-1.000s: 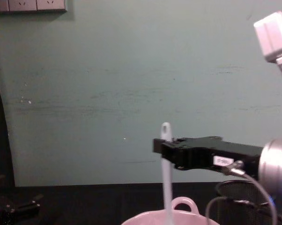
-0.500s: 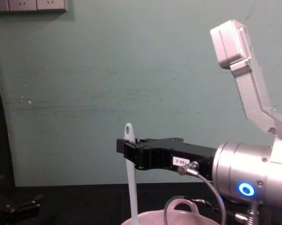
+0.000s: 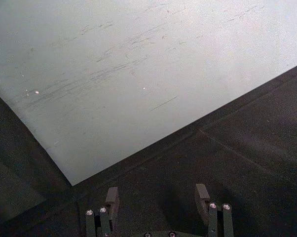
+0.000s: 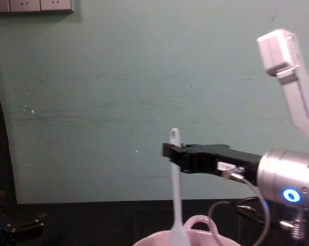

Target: Use the one hand to pick up the spoon and stir the clear water in the bowl.

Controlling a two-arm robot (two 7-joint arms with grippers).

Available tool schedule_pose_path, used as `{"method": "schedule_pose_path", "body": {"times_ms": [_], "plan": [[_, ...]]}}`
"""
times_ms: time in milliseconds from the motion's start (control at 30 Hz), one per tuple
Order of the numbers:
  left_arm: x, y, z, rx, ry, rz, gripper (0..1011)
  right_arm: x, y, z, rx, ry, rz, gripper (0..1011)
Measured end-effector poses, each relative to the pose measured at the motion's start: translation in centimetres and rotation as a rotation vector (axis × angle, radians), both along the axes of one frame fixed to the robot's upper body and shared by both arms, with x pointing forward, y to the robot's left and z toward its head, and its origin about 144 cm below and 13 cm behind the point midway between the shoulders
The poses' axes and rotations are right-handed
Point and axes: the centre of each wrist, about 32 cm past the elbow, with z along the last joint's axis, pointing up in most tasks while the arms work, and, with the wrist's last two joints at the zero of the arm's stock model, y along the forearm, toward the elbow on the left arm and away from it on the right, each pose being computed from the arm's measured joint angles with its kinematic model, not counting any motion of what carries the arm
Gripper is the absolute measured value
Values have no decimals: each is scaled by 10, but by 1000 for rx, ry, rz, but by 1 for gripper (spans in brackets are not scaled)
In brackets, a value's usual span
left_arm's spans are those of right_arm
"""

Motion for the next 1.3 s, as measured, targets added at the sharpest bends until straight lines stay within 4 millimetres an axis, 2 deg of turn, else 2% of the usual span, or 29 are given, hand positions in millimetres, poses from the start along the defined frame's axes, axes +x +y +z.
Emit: {"method": "schedule_pose_path", "body": {"times_ms": [267,533,700,900,1100,1300], "plan": [[0,0,0,0,0,0,1011,-13,-25,1,-7,-1,-60,116],[0,0,0,0,0,0,1011,-28,-30,1,-23,7,-58,114],[0,0,0,0,0,0,1011,-36,-22,2,-37,5,-31,114],[0,0,0,0,0,0,1011,-44,3,1,-45,-3,39,114],[0,0,0,0,0,0,1011,-41,22,1,-34,-8,87,114],[0,0,0,0,0,0,1011,-32,33,-1,-19,-14,99,114]]}}
